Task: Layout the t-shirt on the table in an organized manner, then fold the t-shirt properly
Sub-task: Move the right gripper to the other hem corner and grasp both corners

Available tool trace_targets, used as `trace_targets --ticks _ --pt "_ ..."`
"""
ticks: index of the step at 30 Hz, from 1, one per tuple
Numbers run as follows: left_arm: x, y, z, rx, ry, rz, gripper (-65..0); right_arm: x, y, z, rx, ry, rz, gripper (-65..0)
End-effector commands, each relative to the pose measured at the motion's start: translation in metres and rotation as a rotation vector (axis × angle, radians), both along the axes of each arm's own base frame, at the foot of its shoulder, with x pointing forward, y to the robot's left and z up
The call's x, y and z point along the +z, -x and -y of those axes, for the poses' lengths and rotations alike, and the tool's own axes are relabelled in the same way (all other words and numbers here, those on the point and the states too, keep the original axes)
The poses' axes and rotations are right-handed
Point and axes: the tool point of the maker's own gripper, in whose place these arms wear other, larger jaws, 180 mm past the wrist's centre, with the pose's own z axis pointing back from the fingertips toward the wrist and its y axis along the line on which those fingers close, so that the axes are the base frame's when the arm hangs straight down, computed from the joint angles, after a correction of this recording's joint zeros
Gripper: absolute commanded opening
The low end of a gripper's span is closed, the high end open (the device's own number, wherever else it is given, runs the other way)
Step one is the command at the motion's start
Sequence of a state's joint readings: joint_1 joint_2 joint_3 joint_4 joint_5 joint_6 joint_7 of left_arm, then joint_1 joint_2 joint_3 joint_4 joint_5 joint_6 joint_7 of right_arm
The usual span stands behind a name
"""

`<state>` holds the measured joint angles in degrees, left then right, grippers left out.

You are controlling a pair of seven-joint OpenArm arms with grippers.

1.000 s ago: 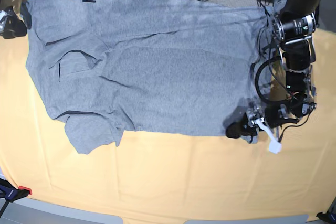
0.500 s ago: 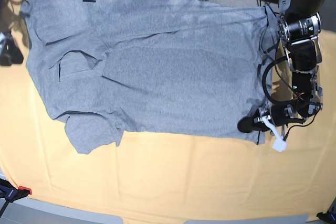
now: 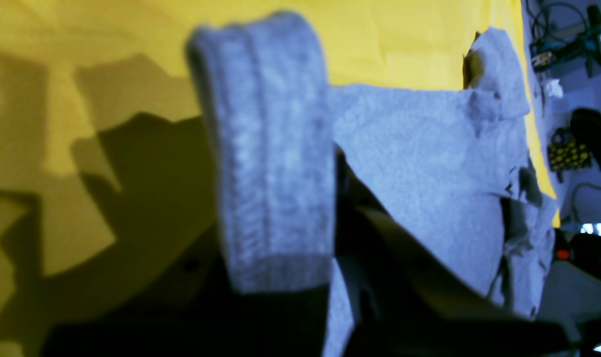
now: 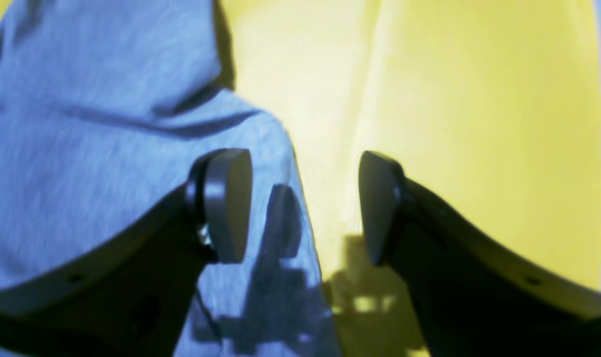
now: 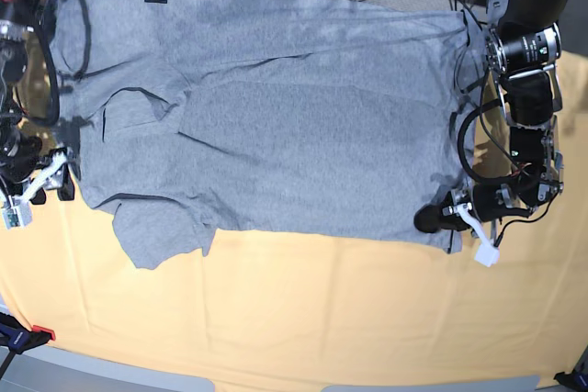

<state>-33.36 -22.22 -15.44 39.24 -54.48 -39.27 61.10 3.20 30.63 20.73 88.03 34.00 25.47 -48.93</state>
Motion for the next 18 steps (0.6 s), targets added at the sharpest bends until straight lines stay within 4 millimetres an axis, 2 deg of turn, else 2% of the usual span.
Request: trace_targets --ticks 1,4,9,14,18 --pt "0.026 -0.016 -0.007 0.022 0.013 0.075 -65.0 0.016 -0.012 0.012 -0.026 -0.011 0.047 -27.5" --pt "0.025 -0.016 -0.007 0.022 0.01 0.073 -65.0 -0.003 -0.024 0.02 -0.058 -0.142 0.01 -27.3" --pt "0.023 -0.015 -0.008 0.019 -0.003 0.067 -65.0 -0.037 -0.037 0.014 -0.042 -0.395 -0.064 -27.3" --pt "0.024 -0.015 -0.008 0.02 -0.002 0.069 -65.0 -0.047 -0.042 -0.004 -0.003 -0.562 -0.089 -27.3" --pt "0.025 -0.017 -0.008 0.026 0.001 0.076 -65.0 -0.051 -0.04 -0.011 0.006 -0.575 -0.105 -27.3"
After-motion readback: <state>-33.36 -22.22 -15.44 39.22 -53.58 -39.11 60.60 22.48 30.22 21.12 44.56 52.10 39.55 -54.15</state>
